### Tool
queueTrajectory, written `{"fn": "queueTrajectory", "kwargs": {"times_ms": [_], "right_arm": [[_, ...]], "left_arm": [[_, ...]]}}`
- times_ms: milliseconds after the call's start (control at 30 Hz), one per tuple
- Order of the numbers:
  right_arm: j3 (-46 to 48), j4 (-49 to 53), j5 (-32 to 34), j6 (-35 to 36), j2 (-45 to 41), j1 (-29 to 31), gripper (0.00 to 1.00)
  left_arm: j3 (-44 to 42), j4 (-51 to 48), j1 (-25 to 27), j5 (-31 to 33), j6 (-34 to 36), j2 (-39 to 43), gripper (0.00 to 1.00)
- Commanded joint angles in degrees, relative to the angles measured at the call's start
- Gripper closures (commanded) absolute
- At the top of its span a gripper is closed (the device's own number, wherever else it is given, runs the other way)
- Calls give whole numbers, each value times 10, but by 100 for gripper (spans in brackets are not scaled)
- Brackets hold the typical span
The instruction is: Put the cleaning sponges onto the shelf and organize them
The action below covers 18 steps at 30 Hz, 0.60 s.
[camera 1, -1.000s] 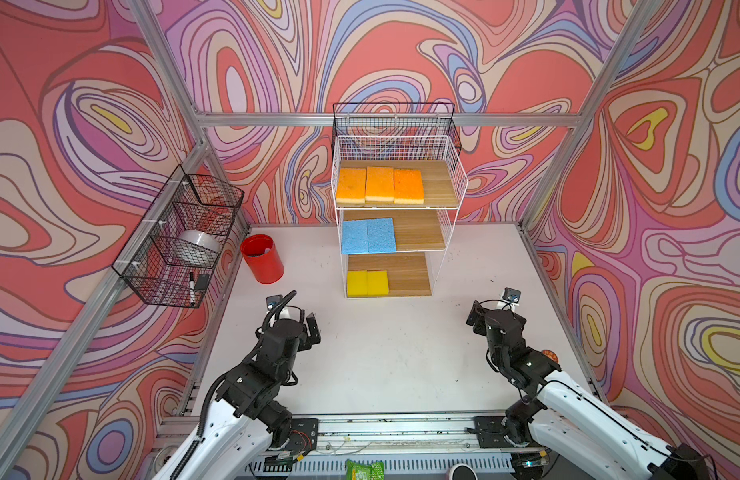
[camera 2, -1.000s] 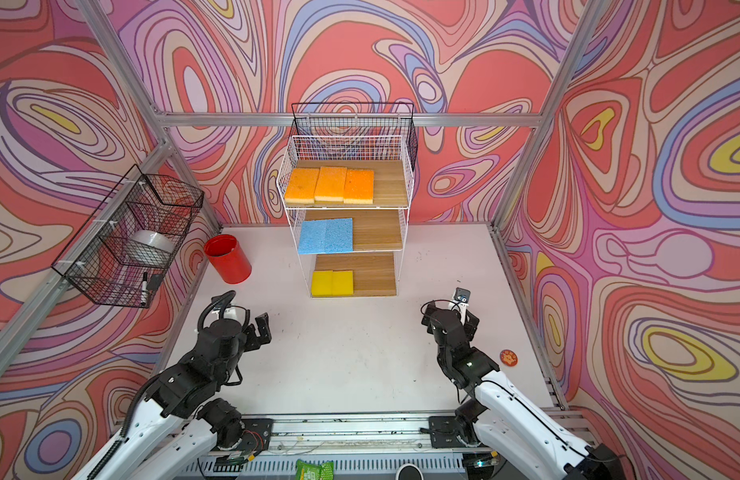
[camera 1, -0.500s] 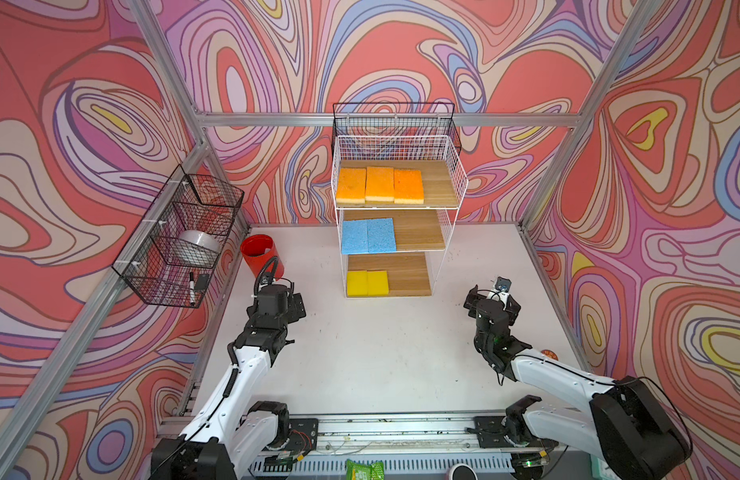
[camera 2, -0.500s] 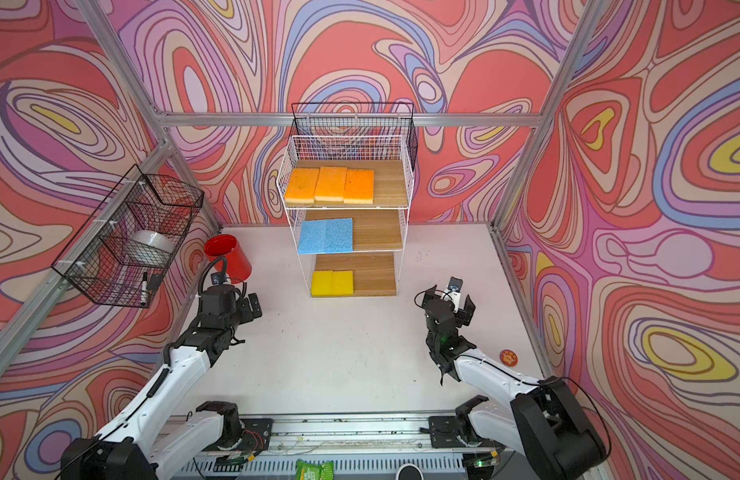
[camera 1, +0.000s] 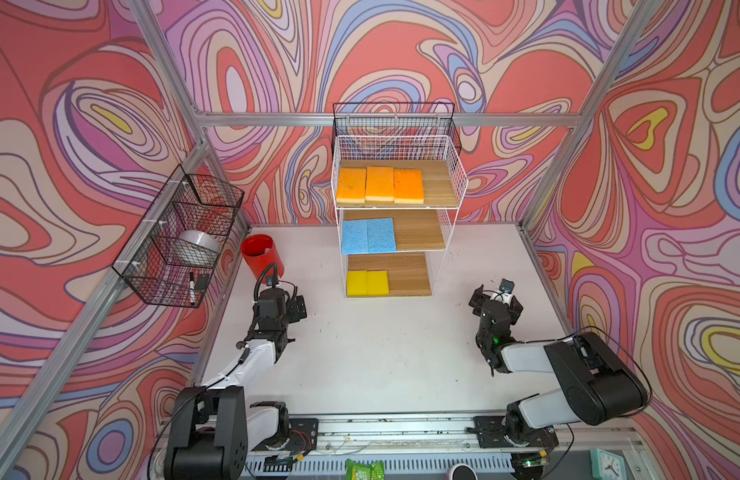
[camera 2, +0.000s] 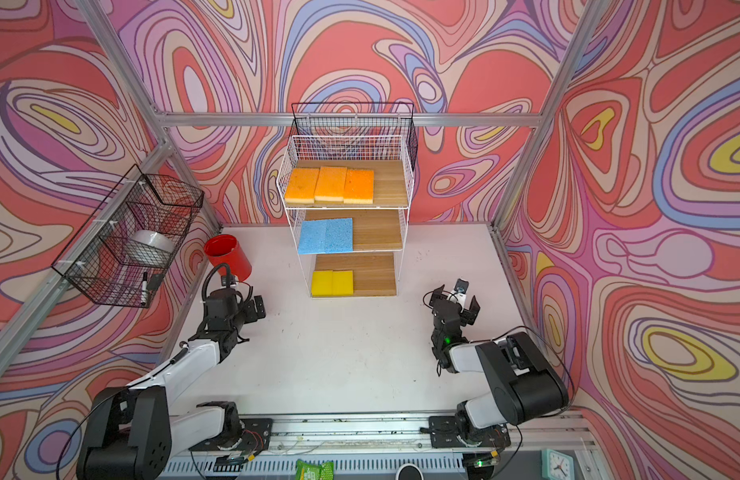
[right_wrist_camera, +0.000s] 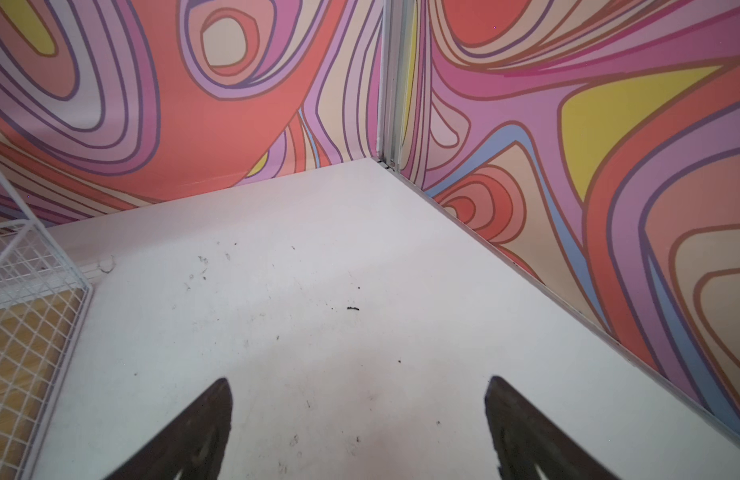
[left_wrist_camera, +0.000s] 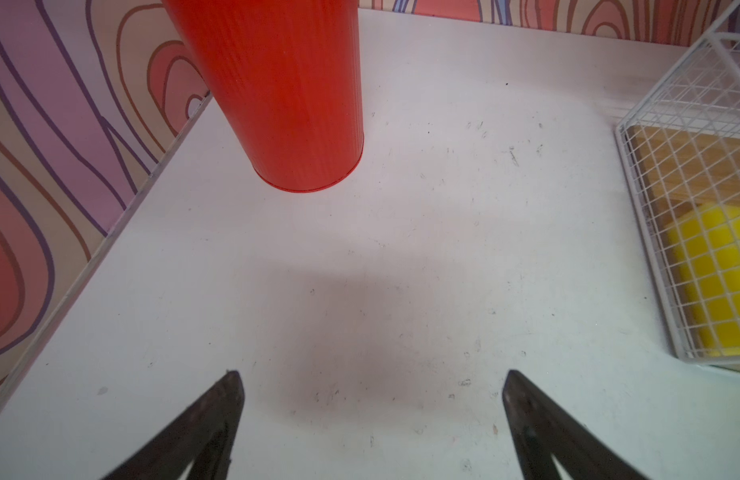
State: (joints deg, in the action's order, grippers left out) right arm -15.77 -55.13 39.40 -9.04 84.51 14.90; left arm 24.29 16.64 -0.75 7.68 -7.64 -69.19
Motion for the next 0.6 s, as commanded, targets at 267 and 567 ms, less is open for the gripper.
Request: {"fn": "queueTrajectory", "kwargs": {"times_ms": [267,567], "right_arm": [[12,-73,-8,8,-1,-5,2],[17,34,-13,-23,-72,-40,2]], "left_arm": [[12,61,-5,-49,42,-54,2],[-14,153,-6,-97,13,-61,3]]}}
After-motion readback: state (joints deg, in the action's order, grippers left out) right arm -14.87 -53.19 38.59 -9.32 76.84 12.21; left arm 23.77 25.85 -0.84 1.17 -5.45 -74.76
